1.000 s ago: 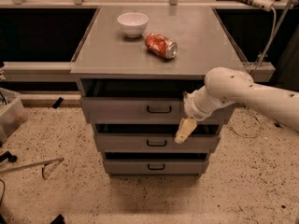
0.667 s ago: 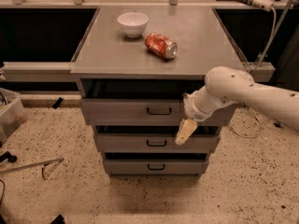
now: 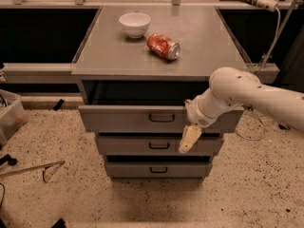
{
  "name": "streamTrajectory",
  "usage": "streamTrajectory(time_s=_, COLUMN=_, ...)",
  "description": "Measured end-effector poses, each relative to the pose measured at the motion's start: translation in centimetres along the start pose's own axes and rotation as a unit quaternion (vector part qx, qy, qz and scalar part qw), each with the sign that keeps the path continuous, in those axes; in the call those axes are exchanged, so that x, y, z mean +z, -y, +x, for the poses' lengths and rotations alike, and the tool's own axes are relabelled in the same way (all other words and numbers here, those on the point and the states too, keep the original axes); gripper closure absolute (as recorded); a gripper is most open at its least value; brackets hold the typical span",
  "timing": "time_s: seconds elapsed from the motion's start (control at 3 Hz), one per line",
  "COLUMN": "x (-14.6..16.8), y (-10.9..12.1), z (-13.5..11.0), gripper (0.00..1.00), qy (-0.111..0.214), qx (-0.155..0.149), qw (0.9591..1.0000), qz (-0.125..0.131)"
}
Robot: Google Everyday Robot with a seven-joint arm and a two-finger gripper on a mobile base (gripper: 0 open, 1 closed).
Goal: Open top drawer
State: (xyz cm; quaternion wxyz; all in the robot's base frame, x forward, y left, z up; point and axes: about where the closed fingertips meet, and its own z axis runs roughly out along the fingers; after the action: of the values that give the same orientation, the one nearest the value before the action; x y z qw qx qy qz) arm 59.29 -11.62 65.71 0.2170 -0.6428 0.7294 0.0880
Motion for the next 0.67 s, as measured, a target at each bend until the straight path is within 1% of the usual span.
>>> streamTrajectory(time_s=0.33, x=0.35, y=-0.62, z=0.09, gripper=0.0, qy=0.0, qx=-0.001, qw=0.9999, qz=-0.011)
streamTrajectory(time_s=0.67, x=0.09, y=-0.58, z=-0.04, gripper=0.0, qy=0.0, qx=-0.001, qw=0.9999, qz=-0.011)
